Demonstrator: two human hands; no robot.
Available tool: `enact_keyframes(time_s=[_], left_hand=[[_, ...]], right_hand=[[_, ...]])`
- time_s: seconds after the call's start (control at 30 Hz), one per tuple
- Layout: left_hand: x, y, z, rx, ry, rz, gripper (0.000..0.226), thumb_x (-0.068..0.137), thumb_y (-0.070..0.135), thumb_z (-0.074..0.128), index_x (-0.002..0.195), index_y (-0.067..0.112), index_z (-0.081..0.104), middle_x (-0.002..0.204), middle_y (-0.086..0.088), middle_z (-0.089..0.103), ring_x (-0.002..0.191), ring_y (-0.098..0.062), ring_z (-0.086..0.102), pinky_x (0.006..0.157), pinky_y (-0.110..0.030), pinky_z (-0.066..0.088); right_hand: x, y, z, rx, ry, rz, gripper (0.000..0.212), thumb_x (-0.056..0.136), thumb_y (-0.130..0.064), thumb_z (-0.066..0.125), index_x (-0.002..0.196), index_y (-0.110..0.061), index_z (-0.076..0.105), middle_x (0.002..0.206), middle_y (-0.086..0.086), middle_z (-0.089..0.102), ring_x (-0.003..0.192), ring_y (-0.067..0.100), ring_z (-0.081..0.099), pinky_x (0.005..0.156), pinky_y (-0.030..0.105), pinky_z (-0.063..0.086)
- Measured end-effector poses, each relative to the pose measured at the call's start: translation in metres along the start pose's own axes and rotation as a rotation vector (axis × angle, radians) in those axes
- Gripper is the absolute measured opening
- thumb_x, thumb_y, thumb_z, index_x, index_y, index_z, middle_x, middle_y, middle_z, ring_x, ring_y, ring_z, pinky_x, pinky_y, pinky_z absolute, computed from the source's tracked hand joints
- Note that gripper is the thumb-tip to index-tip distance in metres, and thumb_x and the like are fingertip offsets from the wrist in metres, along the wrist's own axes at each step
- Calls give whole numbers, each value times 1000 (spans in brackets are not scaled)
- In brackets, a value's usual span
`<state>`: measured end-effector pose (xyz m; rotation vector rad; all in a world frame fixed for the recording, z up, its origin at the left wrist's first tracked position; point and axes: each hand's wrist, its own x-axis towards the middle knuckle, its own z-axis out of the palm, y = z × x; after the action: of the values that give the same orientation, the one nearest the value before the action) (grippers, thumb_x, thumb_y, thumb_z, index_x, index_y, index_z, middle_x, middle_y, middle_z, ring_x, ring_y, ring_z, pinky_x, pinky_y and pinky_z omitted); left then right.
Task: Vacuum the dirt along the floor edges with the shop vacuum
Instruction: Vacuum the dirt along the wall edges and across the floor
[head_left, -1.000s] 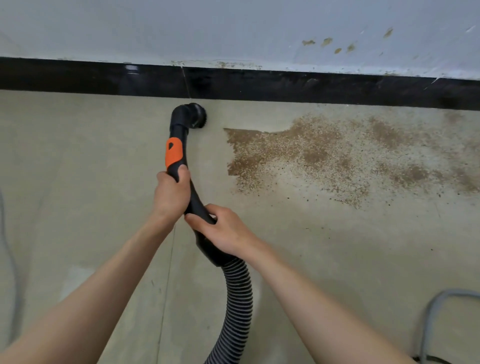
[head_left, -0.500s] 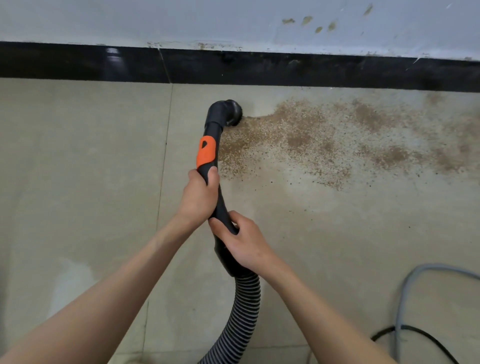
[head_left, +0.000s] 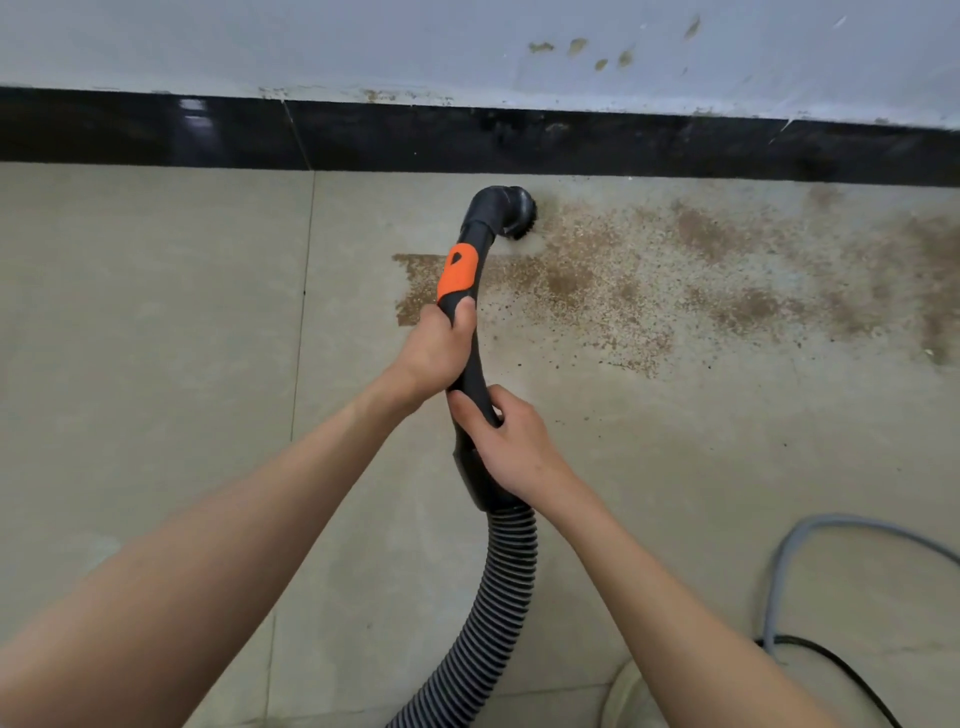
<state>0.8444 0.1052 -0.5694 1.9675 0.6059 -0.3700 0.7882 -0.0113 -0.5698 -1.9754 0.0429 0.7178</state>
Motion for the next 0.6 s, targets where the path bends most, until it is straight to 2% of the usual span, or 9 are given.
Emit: enact_keyframes(time_s=[0.07,0.13,0.2,0.23,0.3,0.4,0.53,0.6], left_hand=[[1,-8,-16,-19,78,-11,54,99,40,32,115,-8,50,104,-25,62,85,-34,60,67,-36,45],[-2,-19,-34,-52,161,-37,55,98,40,33,116,-9,49,112,-30,59,99,-41,58,76,-40,47],[-9,-31,-53,-78,238,-70,53,99,39,33,118,-8,48,104,-27,59,93,-40,56,73,-41,43],[-14,-37,-61,-74,276,-93,51,99,37,32,119,-7,47,100,-23,57,88,-36,55,69,-37,38],[-24,-50,-76,-60,326,-142,50,100,37,31,121,-7,45,106,-21,56,92,-34,54,70,-32,36],[-40,-68,-85,-47,320,-205,51,99,38,32,121,-6,44,113,-24,57,93,-34,55,71,-33,39],[-56,-75,-75,-40,270,-198,50,99,39,33,116,-7,45,108,-26,59,80,-30,52,66,-32,39],[-61,-69,-64,-38,241,-184,46,100,38,32,113,-5,44,106,-22,57,82,-29,52,66,-32,39]], right_hand=[[2,-12,9,-53,-21,-24,31,93,-47,53,72,-24,46,68,-7,51,61,8,49,54,23,36],[3,-25,21,-104,-79,-70,32,93,-48,53,73,-24,46,70,-5,53,63,10,52,55,24,38],[3,-37,34,-147,-153,-111,33,93,-49,53,73,-24,46,73,-3,56,65,14,54,57,26,39],[2,-42,40,-170,-193,-123,34,93,-49,52,73,-23,45,73,-2,56,66,15,55,57,27,38],[-2,-47,53,-189,-275,-128,35,94,-49,51,74,-21,46,74,0,56,66,16,54,56,27,38],[-16,-43,68,-146,-365,-112,35,95,-47,50,74,-19,47,73,0,56,65,16,54,56,25,38],[-33,-27,69,-105,-357,-85,32,95,-47,51,75,-22,47,73,-2,56,66,15,56,59,24,40],[-39,-20,62,-108,-318,-76,31,95,-47,51,75,-24,46,71,-6,55,63,10,53,57,22,39]])
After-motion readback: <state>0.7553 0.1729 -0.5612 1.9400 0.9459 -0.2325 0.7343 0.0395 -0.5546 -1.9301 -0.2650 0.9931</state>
